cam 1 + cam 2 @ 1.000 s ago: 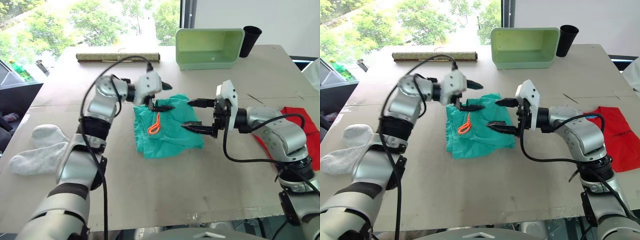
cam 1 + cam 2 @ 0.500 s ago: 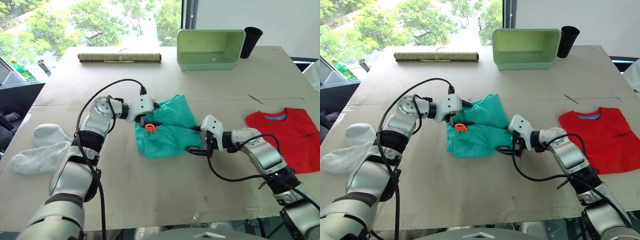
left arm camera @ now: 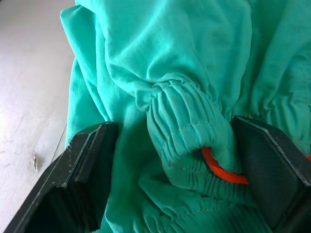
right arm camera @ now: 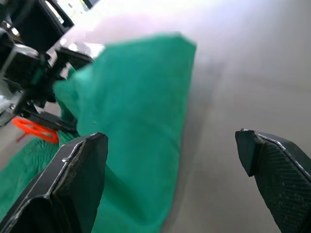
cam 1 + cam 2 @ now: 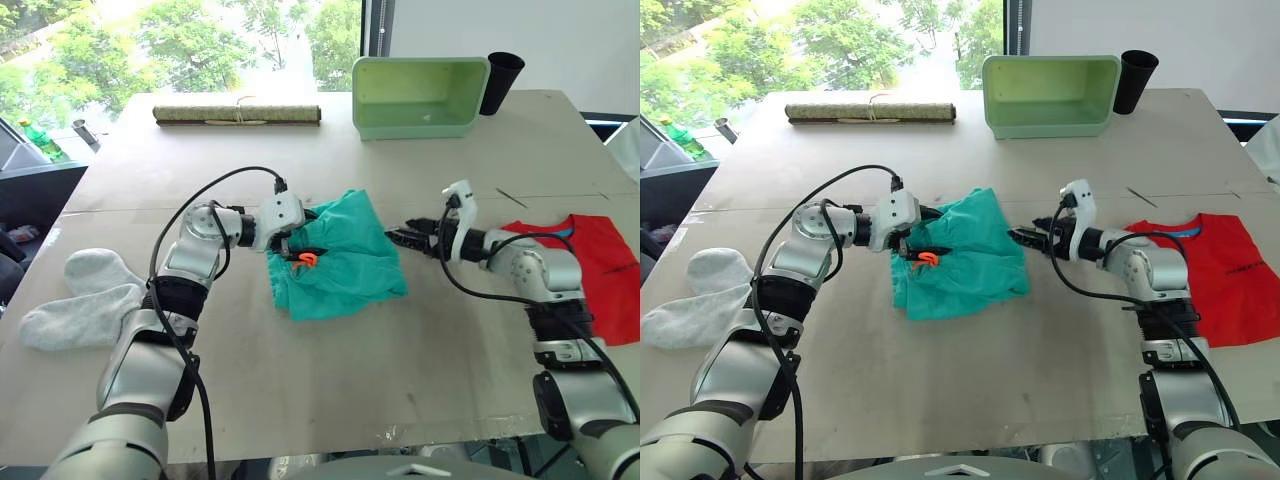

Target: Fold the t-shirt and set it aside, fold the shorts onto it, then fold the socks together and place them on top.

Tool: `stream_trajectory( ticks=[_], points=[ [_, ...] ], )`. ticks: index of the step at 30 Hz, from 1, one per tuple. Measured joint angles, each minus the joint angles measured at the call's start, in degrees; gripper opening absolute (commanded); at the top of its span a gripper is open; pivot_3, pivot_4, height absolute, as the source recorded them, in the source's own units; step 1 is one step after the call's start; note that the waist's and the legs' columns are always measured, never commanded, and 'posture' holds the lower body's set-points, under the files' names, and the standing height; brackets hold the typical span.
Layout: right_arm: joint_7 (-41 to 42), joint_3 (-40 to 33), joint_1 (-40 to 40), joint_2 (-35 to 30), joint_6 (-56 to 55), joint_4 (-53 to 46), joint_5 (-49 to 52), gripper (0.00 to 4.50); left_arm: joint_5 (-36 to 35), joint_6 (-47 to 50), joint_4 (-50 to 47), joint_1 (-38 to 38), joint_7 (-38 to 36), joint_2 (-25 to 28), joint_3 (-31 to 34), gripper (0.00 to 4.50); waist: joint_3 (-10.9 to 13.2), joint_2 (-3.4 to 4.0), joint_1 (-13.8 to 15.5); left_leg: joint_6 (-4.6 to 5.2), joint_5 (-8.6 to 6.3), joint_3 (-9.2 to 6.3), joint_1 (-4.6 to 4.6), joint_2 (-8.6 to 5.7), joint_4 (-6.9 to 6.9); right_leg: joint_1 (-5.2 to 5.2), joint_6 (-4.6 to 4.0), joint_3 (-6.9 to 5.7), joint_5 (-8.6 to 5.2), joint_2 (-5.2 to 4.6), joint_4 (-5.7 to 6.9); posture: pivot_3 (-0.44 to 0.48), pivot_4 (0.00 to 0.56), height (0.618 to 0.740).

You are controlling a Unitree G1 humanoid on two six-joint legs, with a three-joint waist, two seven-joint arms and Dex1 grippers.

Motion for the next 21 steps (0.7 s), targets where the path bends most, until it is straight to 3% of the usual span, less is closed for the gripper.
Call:
stream_trajectory(
  ticks=[8,11,18,19,21],
  points=[
    [1.04,6.48,-3.57,9.04,2.85,2.48,-1.2,4.43,-0.51,1.67,-3.66,2.48,0.45,0.63,0.5,3.99,-0.07,0.01,-0.97,0.0,0.0,0.03,0.05,-0.01,-0.09,0.01,0.0,0.05,0.0,0.03,-0.02,0.0,0.15,0.74],
    [1.37,7.16,-3.59,9.48,4.03,2.4,-1.25,3.66,-1.0,1.69,-3.84,3.27,0.46,0.78,0.78,3.99,-0.08,0.01,-0.97,-0.01,0.0,0.02,0.06,-0.02,-0.09,0.02,0.0,0.06,0.0,0.02,-0.03,0.0,0.15,0.74],
    [0.16,5.69,-3.48,9.57,6.67,1.81,-0.74,0.34,-2.29,1.62,-3.97,3.74,-0.29,1.13,1.34,3.99,-0.07,0.03,-1.21,-0.01,0.0,0.02,0.04,-0.02,-0.12,-0.02,0.0,0.06,0.0,0.02,-0.04,0.0,0.15,0.74],
    [-0.18,5.13,-3.35,8.91,7.54,0.75,-0.26,0.14,-3.18,1.62,-4.05,4.1,-0.68,1.23,1.6,3.99,-0.07,0.03,-1.19,-0.01,0.0,0.02,0.03,-0.02,-0.12,-0.02,0.0,0.06,0.0,0.01,-0.05,0.0,0.15,0.74],
    [-0.5,4.19,-3.13,8.26,8.7,-0.86,0.22,0.14,-3.92,1.67,-4.28,4.34,-1.42,1.38,1.95,3.99,-0.07,0.03,-1.16,-0.02,0.0,0.01,0.03,-0.02,-0.12,-0.02,0.0,0.05,0.0,0.01,-0.05,0.0,0.15,0.74]
  ],
)
